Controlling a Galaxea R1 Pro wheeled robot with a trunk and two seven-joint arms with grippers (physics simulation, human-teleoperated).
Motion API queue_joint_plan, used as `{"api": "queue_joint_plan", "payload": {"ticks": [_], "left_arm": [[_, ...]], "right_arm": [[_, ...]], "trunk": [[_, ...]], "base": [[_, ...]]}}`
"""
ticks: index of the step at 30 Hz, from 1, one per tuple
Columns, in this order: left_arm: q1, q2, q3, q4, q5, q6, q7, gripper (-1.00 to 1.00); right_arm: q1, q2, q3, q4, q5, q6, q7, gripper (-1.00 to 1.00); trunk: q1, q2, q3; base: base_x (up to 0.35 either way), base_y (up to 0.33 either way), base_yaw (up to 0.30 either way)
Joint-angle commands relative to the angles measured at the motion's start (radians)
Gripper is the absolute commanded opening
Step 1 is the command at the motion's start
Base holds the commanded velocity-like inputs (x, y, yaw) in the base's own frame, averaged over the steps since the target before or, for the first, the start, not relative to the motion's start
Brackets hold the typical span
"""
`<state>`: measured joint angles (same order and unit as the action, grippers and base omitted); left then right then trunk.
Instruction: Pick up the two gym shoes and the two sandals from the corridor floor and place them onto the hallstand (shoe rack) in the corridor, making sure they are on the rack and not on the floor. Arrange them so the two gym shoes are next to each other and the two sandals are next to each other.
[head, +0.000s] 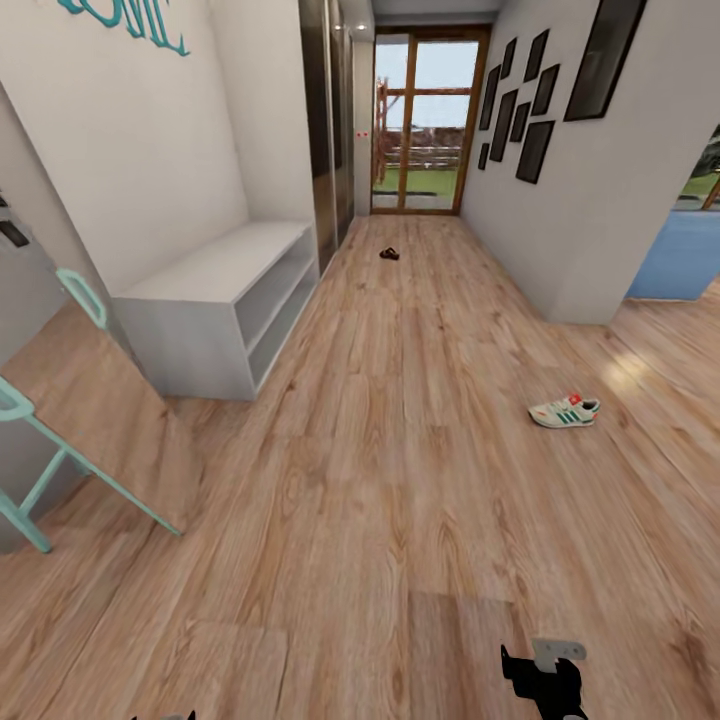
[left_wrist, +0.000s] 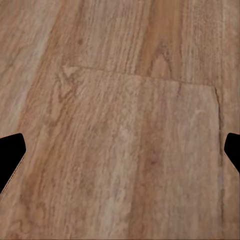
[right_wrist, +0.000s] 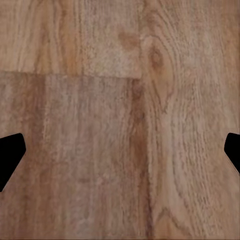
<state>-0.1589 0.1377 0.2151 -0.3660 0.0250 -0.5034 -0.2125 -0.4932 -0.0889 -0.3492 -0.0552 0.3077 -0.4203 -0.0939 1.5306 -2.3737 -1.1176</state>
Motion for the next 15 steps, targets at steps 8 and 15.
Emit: {"api": "queue_joint_plan", "payload": {"ticks": [8,15], "left_arm": [[-0.001,0.0,0.007,0.001,0.003,-0.001,-0.01,1.0],[-0.001,0.0,0.007,0.001,0.003,-0.001,-0.01,1.0]], "right_arm": [[-0.001,0.0,-0.005,0.002,0.01,-0.003,-0.005,1.0],[-0.001,0.0,-0.005,0.002,0.01,-0.003,-0.005,1.0]], "trunk": [[0.0,0.0,-0.001],[0.0,0.0,-0.001]], "base": [[0.339,0.0,-0.003],[0.339,0.0,-0.001]]}}
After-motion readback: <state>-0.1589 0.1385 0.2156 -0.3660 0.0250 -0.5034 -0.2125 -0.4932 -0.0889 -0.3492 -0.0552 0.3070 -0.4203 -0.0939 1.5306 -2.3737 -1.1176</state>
